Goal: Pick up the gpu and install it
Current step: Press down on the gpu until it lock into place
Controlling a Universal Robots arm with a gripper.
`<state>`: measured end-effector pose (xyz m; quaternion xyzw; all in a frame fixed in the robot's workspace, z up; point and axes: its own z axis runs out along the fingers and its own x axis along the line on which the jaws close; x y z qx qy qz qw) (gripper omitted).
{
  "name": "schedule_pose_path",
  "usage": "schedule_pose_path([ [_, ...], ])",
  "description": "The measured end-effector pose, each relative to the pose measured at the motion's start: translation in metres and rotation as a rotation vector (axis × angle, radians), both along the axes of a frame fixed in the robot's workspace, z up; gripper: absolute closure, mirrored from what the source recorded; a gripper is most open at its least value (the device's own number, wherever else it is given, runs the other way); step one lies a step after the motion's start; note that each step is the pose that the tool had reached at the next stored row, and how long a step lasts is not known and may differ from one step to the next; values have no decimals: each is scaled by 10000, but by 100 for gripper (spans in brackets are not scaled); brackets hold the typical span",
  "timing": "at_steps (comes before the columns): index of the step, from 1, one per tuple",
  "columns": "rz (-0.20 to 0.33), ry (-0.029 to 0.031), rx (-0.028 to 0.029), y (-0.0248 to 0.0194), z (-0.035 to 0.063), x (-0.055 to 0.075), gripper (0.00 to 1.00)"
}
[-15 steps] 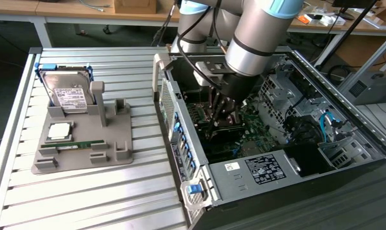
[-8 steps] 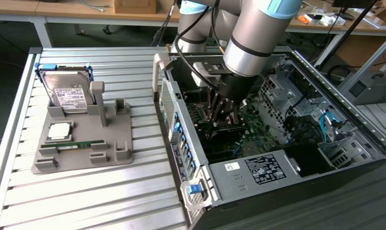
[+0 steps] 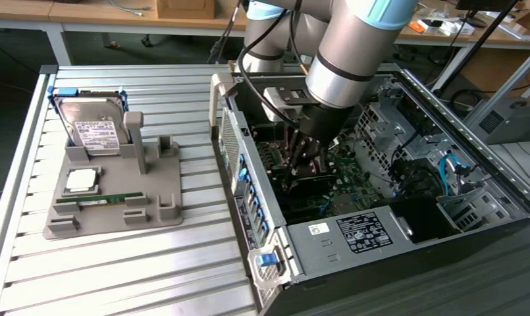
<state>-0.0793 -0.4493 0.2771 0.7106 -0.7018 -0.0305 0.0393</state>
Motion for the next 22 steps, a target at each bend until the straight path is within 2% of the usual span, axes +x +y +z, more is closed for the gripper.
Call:
schedule_pose_path([
  [4,0,0,48,-4,-7,0,89],
  [22,1,0,49,-4,-42,14,89],
])
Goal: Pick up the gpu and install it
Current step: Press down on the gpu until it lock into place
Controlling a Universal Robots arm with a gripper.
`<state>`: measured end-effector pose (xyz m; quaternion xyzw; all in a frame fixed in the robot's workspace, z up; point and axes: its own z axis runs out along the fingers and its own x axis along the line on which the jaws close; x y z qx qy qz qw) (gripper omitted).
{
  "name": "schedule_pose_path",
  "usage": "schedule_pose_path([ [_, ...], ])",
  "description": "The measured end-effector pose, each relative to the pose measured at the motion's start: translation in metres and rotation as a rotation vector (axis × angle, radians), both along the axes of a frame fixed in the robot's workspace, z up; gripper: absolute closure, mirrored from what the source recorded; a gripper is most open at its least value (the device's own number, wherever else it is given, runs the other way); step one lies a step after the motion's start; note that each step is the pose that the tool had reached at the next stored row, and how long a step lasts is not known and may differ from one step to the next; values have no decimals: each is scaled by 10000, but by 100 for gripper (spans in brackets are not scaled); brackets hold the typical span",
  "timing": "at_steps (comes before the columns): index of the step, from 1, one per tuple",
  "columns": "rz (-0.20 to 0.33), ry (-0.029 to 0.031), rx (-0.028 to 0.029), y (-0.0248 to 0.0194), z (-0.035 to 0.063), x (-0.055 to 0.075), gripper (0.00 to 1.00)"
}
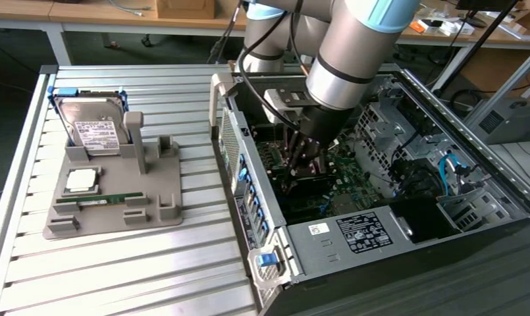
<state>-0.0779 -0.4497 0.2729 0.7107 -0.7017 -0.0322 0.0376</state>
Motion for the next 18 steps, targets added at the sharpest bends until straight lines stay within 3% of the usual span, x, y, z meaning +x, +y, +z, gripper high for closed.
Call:
schedule_pose_path([
  [12,0,-1,3,3,-2,24,89],
  [18,-1,-1,2,2,74,24,89],
])
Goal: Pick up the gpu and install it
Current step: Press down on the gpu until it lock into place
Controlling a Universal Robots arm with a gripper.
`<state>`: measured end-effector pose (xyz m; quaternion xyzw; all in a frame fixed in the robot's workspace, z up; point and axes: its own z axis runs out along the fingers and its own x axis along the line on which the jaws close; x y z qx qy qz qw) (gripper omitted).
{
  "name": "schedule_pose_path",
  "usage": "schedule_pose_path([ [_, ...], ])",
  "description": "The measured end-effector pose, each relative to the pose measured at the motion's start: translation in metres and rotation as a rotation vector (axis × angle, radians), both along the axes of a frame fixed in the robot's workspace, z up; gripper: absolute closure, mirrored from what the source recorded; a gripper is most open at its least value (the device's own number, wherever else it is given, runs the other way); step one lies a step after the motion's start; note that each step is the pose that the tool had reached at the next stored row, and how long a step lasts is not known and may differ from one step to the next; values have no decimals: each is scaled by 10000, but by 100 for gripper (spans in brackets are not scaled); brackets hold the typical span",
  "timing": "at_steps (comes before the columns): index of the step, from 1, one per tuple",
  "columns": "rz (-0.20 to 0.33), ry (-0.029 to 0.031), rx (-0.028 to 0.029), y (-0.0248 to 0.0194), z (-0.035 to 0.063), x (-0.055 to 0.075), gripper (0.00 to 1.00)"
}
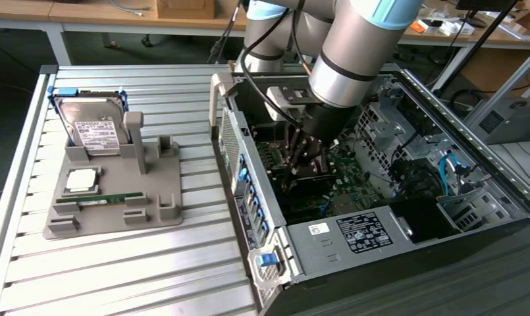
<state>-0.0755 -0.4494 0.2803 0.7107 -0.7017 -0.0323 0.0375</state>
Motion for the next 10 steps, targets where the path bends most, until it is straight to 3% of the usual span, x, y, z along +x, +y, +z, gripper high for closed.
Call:
schedule_pose_path([
  [4,1,0,13,-1,13,0,89],
  [6,1,14,53,-34,1,3,89],
  [10,0,49,51,-36,-35,4,89],
])
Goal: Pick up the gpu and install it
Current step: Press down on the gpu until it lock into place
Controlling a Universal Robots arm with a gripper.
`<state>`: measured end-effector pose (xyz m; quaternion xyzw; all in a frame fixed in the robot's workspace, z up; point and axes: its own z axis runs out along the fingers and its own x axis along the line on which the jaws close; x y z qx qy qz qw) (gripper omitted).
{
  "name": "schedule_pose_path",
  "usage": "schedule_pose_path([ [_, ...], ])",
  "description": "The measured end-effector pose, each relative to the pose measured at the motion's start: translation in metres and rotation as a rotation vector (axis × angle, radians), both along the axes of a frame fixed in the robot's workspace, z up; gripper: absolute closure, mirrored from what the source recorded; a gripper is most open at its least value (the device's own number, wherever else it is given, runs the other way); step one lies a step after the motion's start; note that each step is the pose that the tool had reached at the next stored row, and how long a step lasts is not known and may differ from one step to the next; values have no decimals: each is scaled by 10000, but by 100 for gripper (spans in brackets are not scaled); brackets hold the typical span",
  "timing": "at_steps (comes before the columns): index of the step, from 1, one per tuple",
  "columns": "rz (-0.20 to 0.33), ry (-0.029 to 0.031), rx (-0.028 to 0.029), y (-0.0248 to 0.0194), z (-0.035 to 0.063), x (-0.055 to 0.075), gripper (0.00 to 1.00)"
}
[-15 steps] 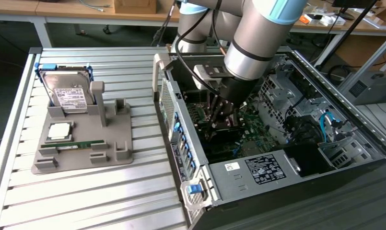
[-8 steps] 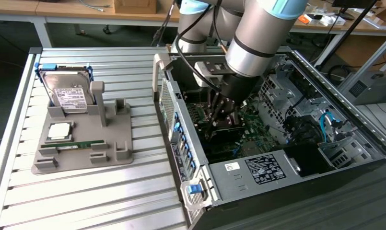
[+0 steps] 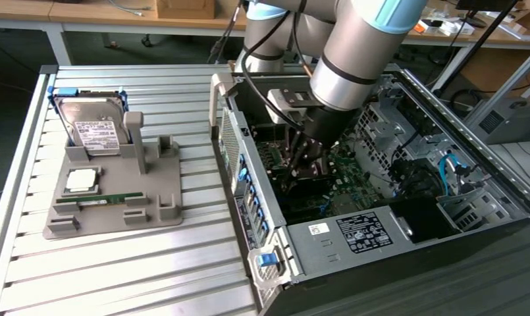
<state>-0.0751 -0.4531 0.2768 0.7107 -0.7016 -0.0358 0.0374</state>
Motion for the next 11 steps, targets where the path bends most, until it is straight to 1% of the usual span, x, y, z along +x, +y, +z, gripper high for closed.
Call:
schedule_pose_path([
  [6,1,19,-4,-1,-38,0,89],
  [9,1,20,7,0,-55,1,89],
  [11,1,23,2,-1,-57,0,89],
])
